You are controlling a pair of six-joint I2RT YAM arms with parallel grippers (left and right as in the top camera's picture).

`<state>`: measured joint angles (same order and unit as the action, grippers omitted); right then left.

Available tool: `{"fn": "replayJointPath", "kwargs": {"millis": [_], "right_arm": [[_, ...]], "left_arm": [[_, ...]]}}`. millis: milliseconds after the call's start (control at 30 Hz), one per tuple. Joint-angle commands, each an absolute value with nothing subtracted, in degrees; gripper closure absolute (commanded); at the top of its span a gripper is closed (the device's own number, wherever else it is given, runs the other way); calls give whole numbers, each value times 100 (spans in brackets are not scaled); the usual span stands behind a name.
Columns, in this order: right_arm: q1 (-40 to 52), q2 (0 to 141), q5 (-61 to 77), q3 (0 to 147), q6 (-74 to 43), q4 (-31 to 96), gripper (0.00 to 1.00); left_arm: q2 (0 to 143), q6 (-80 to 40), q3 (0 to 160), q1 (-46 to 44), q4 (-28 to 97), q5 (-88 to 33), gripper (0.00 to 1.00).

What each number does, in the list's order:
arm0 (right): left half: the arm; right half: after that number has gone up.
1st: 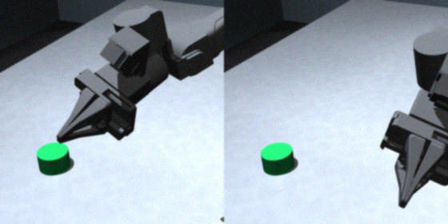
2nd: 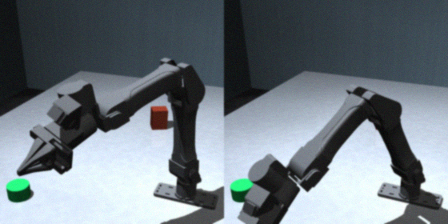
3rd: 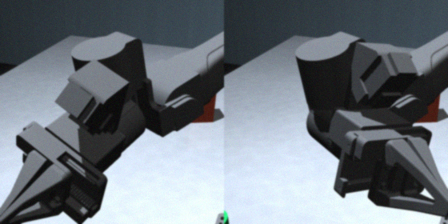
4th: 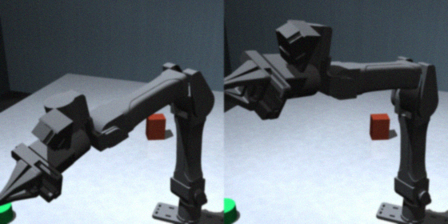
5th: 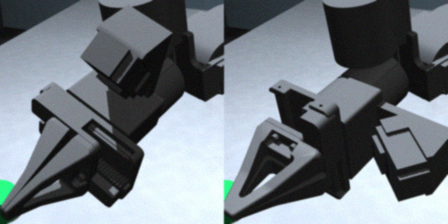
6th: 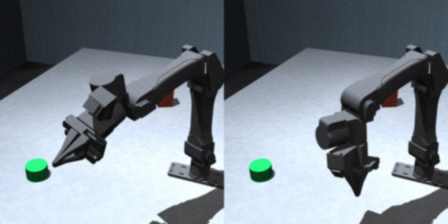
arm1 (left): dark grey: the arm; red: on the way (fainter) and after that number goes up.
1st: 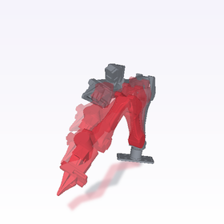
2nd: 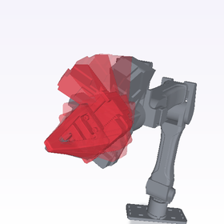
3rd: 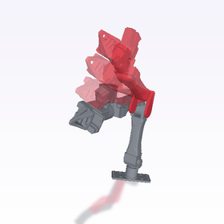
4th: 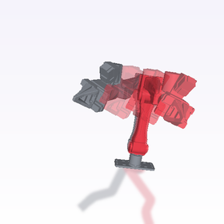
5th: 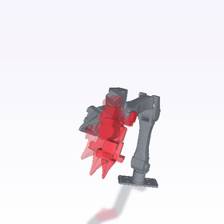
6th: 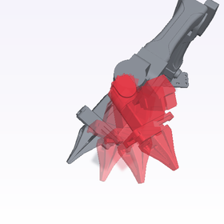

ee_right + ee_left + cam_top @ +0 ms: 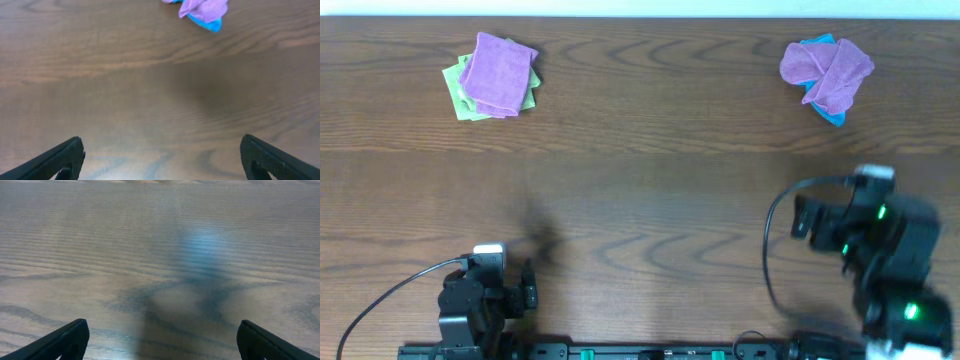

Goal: Fold the cloth
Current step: 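Reach the right gripper to the purple cloth and grasp it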

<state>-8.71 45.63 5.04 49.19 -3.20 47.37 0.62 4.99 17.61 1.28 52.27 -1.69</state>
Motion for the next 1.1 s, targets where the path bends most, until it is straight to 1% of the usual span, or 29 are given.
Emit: {"fn": "replayJointPath", "kwargs": {"millis": [0,133,267,567,733,900,1067], "right_arm": [[-1013,5452,314,5854,-427,4925,1],[-1157,6687,276,7019,-421,5085,1],[-1258,7627,268,7778,-325,5048,1],[-1514,9791,279,9111,-110,4399,1],[-1610,10755,305,9496,-8,3730,1],[-1616,11380,285,9491,1,2615,1],[-1603,11876,349,9491,-91,2189,1]], "left_arm": [[21,773,1697,104,5542,-89,5],[21,773,1697,104,5542,-89,5],[21,773,1697,104,5542,-89,4],[21,773,1697,104,5542,-89,5],[21,773,1697,104,5542,-89,5],[21,770,1697,104,5542,-89,5],[21,770,1697,104,5542,-89,5]]}}
